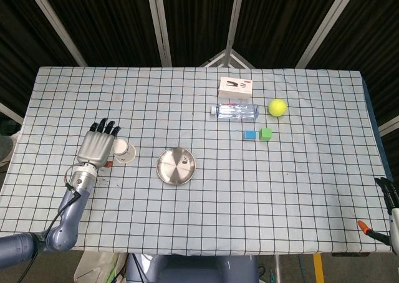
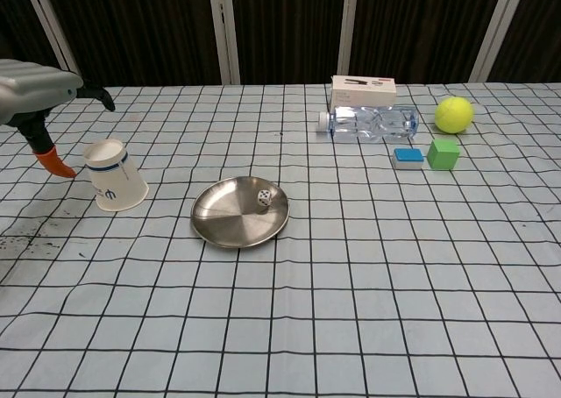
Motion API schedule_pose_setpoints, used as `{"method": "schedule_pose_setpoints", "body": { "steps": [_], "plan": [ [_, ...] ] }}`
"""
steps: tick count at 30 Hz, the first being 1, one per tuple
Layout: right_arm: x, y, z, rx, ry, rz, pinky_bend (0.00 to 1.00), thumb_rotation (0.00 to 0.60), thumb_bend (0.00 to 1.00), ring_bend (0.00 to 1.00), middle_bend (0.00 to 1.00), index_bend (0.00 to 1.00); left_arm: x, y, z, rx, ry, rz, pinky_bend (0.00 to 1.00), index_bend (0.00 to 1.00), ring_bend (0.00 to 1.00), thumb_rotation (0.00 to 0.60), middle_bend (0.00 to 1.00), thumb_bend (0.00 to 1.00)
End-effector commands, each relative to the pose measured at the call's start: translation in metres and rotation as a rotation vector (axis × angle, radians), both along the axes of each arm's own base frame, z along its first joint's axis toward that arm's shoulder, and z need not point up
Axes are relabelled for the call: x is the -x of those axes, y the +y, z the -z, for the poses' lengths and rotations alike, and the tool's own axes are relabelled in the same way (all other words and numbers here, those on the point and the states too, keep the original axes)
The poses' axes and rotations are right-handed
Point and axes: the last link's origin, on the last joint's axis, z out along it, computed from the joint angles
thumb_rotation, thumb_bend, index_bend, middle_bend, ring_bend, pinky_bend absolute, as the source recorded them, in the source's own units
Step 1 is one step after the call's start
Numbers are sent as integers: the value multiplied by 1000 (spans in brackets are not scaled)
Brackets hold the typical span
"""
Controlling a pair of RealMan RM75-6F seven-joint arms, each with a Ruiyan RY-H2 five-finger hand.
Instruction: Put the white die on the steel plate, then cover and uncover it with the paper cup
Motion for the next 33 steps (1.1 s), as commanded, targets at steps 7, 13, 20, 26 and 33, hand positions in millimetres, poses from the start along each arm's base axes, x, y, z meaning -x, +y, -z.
{"method": "schedule_pose_setpoints", "body": {
  "steps": [7, 13, 20, 26, 33],
  "plan": [
    [0, 0, 1, -1, 3, -4, 20, 600, 127, 96, 137, 129, -1, 1, 6, 6, -5, 19, 150, 238, 78, 600, 197, 214],
    [0, 0, 1, -4, 6, -1, 20, 600, 127, 95, 137, 130, 4, 3, 11, 3, -8, 13, 153, 258, 85, 600, 215, 297],
    [2, -1, 3, -10, 9, 4, 20, 600, 127, 95, 136, 130, 4, 5, 15, 4, -10, 22, 158, 261, 85, 600, 208, 331],
    [2, -1, 3, -10, 12, 6, 20, 600, 127, 95, 137, 130, 4, 4, 19, 12, -10, 28, 158, 257, 85, 600, 179, 335],
    [2, 0, 2, -3, 9, 3, 20, 600, 127, 95, 136, 130, 2, 2, 25, 25, -3, 49, 158, 276, 105, 600, 200, 356]
  ]
}}
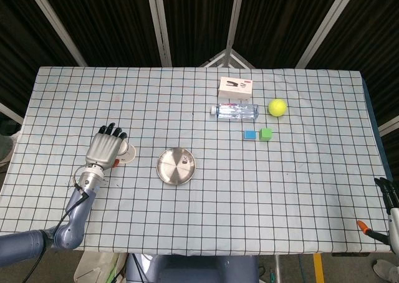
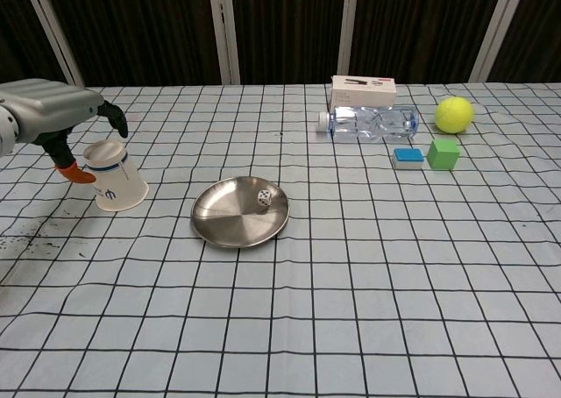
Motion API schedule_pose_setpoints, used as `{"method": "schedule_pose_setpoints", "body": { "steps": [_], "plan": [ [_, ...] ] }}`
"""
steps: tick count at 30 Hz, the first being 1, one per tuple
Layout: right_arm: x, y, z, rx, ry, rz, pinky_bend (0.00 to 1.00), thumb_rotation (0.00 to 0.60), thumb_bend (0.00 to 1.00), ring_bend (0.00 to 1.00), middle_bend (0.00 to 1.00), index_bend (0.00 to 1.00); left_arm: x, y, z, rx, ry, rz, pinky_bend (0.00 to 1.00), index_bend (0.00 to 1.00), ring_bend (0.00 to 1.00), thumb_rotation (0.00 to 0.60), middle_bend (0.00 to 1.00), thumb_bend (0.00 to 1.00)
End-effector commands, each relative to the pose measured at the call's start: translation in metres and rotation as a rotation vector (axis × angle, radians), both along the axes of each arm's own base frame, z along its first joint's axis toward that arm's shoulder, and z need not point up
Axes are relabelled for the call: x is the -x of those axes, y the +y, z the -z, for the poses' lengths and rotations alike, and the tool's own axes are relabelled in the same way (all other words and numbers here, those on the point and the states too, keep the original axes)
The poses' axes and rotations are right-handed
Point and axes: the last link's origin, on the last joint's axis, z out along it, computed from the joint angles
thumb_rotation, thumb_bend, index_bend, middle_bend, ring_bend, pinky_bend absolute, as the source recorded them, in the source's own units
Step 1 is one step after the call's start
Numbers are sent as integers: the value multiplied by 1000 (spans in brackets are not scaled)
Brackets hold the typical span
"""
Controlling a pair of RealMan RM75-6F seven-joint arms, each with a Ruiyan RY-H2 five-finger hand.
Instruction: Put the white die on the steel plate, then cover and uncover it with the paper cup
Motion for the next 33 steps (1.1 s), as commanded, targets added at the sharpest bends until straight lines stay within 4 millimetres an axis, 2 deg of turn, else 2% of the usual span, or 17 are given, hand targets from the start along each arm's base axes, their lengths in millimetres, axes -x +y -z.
{"method": "schedule_pose_setpoints", "body": {
  "steps": [1, 21, 33],
  "plan": [
    [0, 0, 0, 0, 0, -1, 20, 600, 127, 95, 136, 130, -1, -1, 2, 0, 2, 9, 158, 276, 105, 600, 198, 356],
    [1, 2, -3, 6, -2, 2, 20, 600, 127, 95, 136, 130, 0, -5, 11, 31, 10, 18, 223, 367, 241, 600, 326, 373],
    [1, 5, -4, 8, 2, 1, 20, 600, 127, 95, 136, 130, 2, -10, 1, 29, 14, 8, 246, 370, 266, 600, 336, 373]
  ]
}}
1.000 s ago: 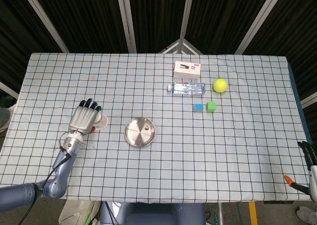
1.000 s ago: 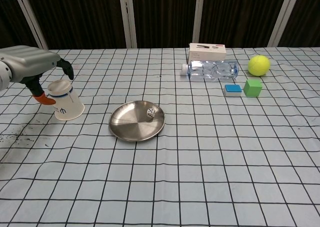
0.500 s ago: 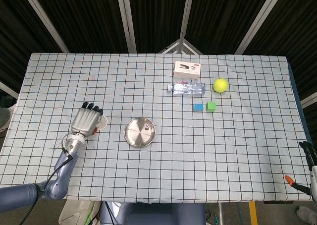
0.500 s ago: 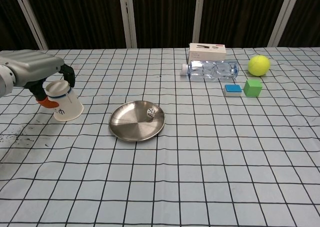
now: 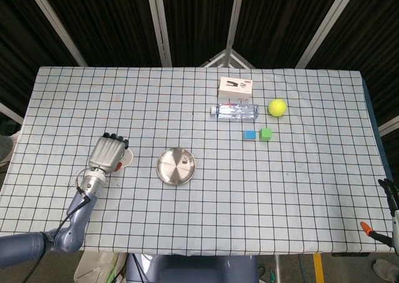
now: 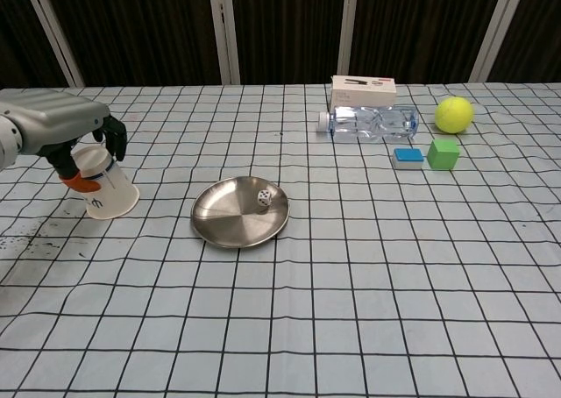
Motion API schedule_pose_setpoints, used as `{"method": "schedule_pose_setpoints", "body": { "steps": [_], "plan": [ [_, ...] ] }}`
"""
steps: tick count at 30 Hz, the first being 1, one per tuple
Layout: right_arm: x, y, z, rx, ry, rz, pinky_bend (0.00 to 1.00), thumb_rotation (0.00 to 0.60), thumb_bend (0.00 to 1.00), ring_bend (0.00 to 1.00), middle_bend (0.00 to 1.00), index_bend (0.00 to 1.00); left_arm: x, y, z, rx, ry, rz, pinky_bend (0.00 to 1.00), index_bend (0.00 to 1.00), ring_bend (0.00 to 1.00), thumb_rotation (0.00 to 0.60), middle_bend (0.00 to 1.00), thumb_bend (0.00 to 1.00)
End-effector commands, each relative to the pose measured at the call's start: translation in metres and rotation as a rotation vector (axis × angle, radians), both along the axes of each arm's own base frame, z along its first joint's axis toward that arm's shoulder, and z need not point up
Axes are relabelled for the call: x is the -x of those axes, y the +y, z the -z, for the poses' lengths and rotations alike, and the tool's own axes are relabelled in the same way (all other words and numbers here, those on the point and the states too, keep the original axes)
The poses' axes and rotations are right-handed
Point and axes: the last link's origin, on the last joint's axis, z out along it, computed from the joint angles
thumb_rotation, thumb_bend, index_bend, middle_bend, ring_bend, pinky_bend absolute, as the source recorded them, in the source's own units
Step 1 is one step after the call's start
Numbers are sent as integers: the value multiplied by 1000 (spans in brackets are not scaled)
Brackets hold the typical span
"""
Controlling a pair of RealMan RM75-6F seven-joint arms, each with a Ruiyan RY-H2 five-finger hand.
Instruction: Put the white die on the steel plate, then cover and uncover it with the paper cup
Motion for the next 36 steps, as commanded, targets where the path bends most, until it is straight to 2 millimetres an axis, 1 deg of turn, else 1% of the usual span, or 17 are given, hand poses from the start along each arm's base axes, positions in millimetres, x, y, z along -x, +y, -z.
{"method": "schedule_pose_setpoints", "body": {
  "steps": [1, 5, 8, 10, 12, 14, 25, 29, 33, 36],
  "plan": [
    [0, 0, 0, 0, -1, -2, 20, 600, 127, 95, 136, 130, 1, -2, -5, -3, 8, -4, 246, 367, 266, 600, 335, 373],
    [-1, 0, 0, 1, -2, -3, 20, 600, 127, 95, 136, 130, 2, -5, -10, 1, 10, -9, 250, 360, 273, 600, 330, 373],
    [-1, 0, 0, 0, -2, -2, 20, 600, 127, 95, 136, 129, 3, -5, -18, -9, 21, -15, 245, 304, 246, 600, 260, 363],
    [-1, 1, -1, 1, -1, -2, 20, 600, 127, 95, 136, 130, 3, -5, -21, -14, 23, -19, 236, 249, 202, 600, 184, 353],
    [-1, 0, 0, 0, -1, -1, 20, 600, 127, 95, 136, 130, 5, -6, -24, -16, 32, -22, 227, 226, 171, 600, 146, 350],
    [-1, 1, 0, -1, -1, 0, 20, 600, 127, 96, 136, 130, 5, -6, -24, -13, 35, -27, 221, 222, 156, 600, 134, 350],
    [1, 0, 1, -4, 1, 10, 20, 600, 127, 95, 136, 130, 9, -4, -17, 7, 57, -51, 205, 222, 127, 600, 119, 350],
    [1, 0, 1, -5, 1, 12, 20, 600, 127, 95, 137, 130, 7, -3, -15, 9, 52, -39, 213, 233, 134, 600, 164, 352],
    [1, -1, 0, -2, 0, 12, 20, 600, 127, 95, 136, 130, 6, -2, -13, 0, 45, -30, 257, 261, 179, 600, 228, 359],
    [1, -1, 0, -1, -1, 10, 20, 600, 126, 95, 136, 130, 8, -2, -12, -1, 53, -30, 271, 271, 191, 600, 242, 361]
  ]
}}
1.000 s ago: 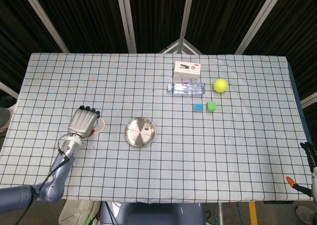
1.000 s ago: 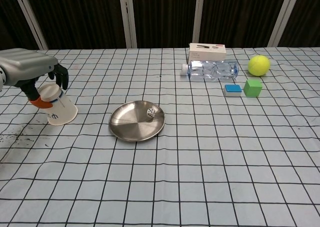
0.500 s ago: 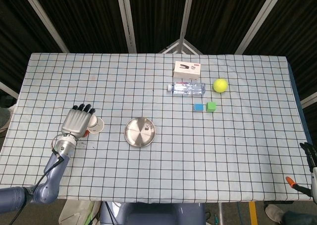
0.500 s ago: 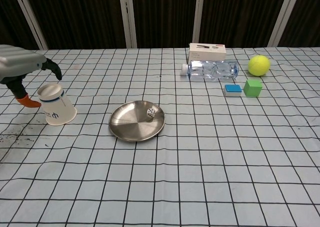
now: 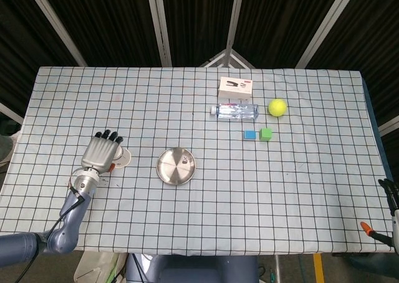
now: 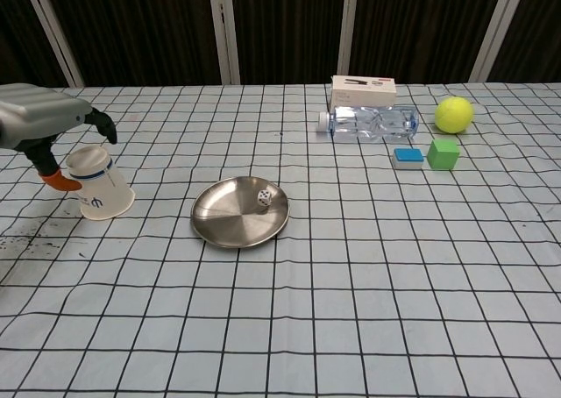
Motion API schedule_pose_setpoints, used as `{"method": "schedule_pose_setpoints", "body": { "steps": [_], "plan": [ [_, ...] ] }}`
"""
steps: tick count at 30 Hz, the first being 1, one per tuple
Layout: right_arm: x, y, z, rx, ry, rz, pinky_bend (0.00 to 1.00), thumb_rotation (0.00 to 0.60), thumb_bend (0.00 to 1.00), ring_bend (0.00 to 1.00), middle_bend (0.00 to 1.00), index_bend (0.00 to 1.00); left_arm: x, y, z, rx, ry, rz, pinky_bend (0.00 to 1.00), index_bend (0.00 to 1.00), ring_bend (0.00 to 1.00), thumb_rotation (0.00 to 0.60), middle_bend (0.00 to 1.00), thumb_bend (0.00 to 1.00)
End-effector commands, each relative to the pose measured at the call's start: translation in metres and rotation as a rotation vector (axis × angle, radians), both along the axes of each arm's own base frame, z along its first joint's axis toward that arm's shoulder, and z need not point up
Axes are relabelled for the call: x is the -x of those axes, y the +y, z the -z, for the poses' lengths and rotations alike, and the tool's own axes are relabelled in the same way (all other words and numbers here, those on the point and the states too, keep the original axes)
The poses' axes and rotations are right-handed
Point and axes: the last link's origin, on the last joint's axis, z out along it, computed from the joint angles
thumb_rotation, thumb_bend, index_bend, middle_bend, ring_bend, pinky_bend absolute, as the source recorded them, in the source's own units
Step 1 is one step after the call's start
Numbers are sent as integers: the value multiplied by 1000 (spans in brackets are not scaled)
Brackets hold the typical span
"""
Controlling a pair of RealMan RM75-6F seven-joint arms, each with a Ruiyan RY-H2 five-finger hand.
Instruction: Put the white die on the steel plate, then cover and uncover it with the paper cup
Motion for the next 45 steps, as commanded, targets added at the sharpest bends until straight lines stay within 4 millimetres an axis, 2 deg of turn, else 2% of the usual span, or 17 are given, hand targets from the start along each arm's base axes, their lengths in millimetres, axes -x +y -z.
{"method": "schedule_pose_setpoints", "body": {
  "steps": [1, 11, 16, 28, 34, 39, 45],
  "plan": [
    [0, 0, 0, 0, -1, 0, 20, 600, 127, 96, 137, 130, 2, -1, 1, 0, 6, -4, 278, 278, 199, 600, 249, 362],
    [0, 0, -1, 3, -1, 2, 20, 600, 127, 95, 136, 130, 4, -1, 3, 6, 12, -10, 325, 322, 255, 600, 311, 368],
    [0, 0, 0, 1, -1, 1, 20, 600, 127, 95, 136, 130, 3, -1, 3, 4, 1, -3, 368, 379, 308, 600, 379, 374],
    [-1, 0, 1, -1, -1, 1, 20, 600, 127, 95, 136, 130, 6, -2, 1, 9, -26, -15, 380, 418, 332, 600, 412, 387],
    [-2, -1, 2, -3, -2, -1, 20, 600, 127, 96, 136, 130, 1, -2, -4, 5, -97, -13, 398, 444, 351, 600, 420, 419],
    [-3, -1, 1, 2, -6, -2, 20, 600, 127, 95, 136, 130, -14, -2, -14, -14, -147, 22, 397, 450, 351, 600, 415, 419],
    [-4, 0, -1, 9, -11, -6, 20, 600, 127, 95, 136, 130, -63, -7, -25, -13, -233, 115, 396, 458, 351, 600, 415, 418]
  ]
}}
